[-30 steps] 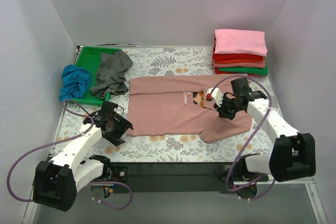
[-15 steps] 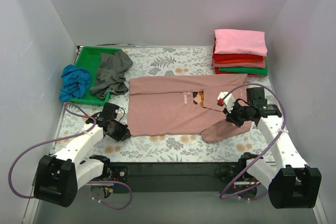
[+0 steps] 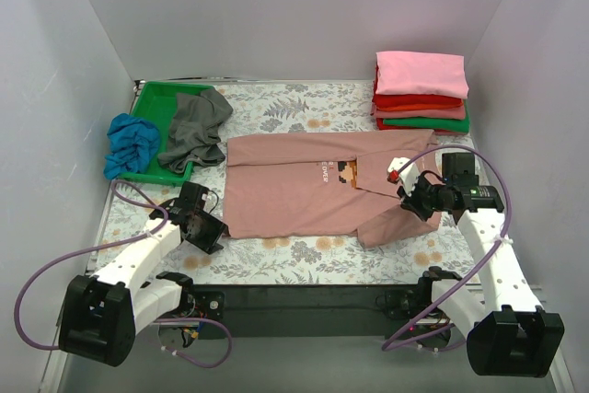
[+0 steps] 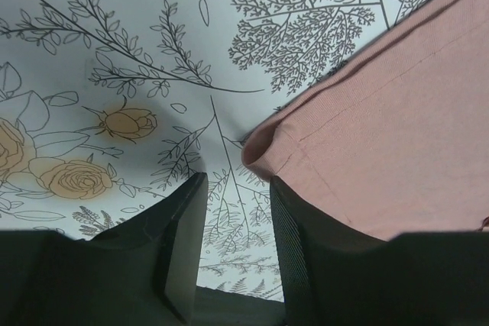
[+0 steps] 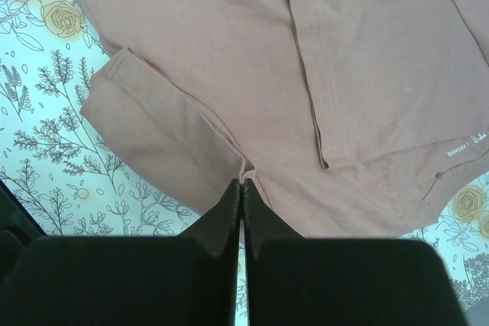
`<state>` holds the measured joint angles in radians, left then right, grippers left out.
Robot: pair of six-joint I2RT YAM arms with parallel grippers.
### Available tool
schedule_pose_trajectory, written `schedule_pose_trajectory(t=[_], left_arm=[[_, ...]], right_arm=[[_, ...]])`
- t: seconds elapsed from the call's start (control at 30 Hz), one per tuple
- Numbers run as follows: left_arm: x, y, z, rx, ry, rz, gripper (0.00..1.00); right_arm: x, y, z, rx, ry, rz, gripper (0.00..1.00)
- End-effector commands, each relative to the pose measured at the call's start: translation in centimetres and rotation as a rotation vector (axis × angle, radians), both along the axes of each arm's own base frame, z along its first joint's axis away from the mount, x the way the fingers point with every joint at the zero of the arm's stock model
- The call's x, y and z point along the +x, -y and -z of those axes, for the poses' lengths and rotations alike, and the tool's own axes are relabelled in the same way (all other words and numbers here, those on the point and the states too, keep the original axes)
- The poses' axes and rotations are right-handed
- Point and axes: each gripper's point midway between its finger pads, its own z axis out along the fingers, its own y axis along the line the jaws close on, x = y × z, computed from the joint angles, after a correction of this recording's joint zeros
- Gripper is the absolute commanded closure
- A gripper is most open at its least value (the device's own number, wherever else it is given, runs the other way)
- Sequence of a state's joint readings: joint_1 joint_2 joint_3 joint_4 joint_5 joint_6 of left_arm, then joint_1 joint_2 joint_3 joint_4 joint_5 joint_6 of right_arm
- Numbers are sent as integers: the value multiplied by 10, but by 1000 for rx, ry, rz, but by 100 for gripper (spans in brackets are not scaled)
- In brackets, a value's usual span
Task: Fold and stack the t-shirts
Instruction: Fold the tshirt
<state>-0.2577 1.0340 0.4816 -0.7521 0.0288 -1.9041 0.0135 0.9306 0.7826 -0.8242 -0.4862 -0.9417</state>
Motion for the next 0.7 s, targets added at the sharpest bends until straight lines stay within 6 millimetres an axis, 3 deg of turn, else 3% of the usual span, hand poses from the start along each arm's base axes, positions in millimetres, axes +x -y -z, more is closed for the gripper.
schedule_pose_trajectory(t=[0.0,0.27,0.37,0.53,0.67], left_arm=[[10,-7,-8,42,45,-13,62],[27,-9,3,85,34,-7,64],[29,-7,6,81,23,1,73],[26,-6,6,69,36,19,100],[26,-10,0,83,75,18,100]], right_arm=[[0,-6,-10,30,4,-28,99],[1,-1,-5,26,-11,-15,99],[1,3,-7,18,0,-5,99],[5,13,-12,-18,31,14,99],[16,24,-27,-28,79,50,99]])
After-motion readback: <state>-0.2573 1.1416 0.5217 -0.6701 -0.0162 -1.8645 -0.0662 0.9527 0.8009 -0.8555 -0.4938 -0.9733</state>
